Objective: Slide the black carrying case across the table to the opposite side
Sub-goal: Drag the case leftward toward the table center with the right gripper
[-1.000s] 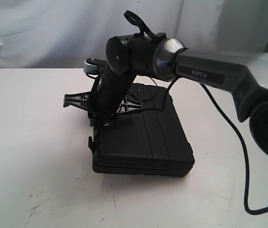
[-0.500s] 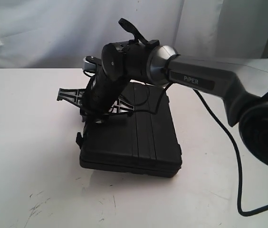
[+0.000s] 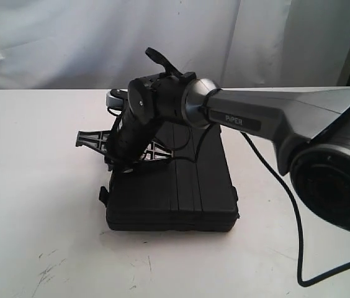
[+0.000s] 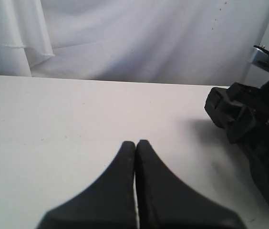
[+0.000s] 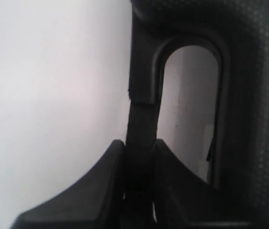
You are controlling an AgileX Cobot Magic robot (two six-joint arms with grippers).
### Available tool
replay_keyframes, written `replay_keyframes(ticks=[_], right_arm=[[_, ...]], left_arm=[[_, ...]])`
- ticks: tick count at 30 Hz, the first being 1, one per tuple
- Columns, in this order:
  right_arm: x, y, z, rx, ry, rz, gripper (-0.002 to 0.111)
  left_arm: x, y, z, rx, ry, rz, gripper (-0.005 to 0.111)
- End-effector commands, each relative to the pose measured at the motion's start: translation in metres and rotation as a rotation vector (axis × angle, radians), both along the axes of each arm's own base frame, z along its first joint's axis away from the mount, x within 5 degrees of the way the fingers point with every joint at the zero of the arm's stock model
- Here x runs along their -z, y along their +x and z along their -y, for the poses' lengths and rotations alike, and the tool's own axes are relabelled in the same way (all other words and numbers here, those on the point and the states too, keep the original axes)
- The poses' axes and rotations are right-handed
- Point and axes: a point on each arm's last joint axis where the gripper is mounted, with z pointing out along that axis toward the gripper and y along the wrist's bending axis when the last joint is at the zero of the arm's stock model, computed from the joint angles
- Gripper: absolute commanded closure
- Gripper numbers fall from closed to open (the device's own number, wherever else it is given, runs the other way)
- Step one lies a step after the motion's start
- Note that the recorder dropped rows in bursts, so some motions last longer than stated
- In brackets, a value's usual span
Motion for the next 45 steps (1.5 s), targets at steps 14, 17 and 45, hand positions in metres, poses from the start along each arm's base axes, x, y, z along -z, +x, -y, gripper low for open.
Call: replay_keyframes(ticks=[14,17,45], right_arm=[[-0.011,0.005,-0.009,-0.059,0.083,0.105,0.079],[-0.011,0.005,-0.009,-0.051,0.084,0.099,0.07],[-0.071,0.011,-0.005,-0.079,0.02,0.223,0.092]], left_arm=[[0.001,0.0,0.0,0.001,0.0,-0.001,0.107],[0.001,0.0,0.0,0.001,0.0,-0.001,0.107],[0.001,0.0,0.0,0.001,0.0,-0.001,0.107]])
